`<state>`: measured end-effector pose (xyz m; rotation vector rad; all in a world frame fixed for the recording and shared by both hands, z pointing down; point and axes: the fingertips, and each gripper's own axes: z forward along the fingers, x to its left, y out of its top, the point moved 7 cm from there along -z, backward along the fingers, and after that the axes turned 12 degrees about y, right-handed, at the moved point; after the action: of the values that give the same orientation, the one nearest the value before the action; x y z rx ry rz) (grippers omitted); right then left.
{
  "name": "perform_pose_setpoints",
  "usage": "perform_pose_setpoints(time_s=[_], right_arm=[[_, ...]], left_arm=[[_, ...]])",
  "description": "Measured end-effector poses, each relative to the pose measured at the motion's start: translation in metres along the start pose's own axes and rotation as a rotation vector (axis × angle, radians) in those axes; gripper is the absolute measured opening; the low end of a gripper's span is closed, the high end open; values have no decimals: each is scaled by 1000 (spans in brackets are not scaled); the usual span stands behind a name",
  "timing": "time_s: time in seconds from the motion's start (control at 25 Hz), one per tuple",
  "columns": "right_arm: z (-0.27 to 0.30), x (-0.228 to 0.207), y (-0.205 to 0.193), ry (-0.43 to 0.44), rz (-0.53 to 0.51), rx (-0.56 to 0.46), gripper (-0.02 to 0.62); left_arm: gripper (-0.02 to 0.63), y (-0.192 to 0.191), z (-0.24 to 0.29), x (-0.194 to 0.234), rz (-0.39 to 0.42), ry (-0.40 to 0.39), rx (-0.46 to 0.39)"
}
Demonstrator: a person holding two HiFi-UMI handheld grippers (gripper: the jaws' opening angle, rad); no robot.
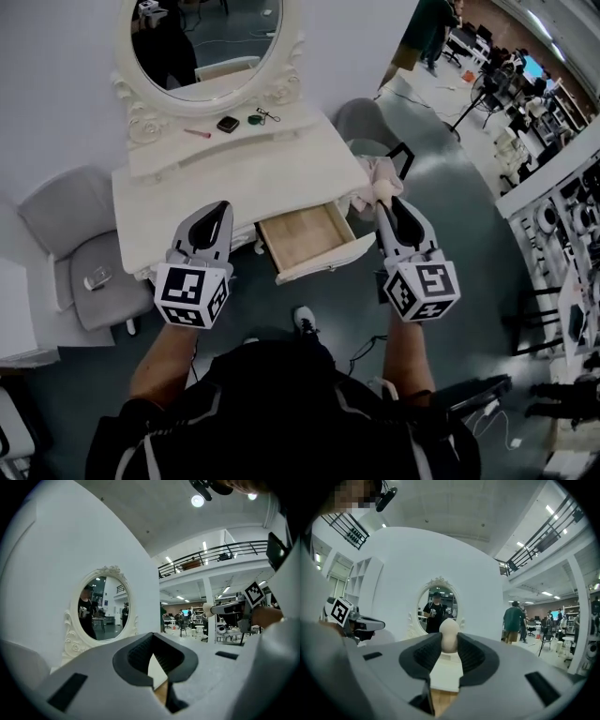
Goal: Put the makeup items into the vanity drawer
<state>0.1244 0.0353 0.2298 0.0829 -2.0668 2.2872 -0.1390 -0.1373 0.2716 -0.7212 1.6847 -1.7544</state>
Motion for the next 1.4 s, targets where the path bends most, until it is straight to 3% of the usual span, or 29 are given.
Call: perform_pose_setpoints(time_s=[0.4,0.8,1.08,1.4], right_arm=[[67,-73,4,187,-28,-5,112],[119,-126,-18,303,-28,22,112],[152,-147,-50,399,-3,65,114],[185,-143,-100,522,-31,152,114]], left_arm=[[3,5,40,-21,10,173,26],[3,-2,77,-43,37,321,68],[3,-19,92,-59,49,386,119],[3,-62,99,-74,35,434,227]])
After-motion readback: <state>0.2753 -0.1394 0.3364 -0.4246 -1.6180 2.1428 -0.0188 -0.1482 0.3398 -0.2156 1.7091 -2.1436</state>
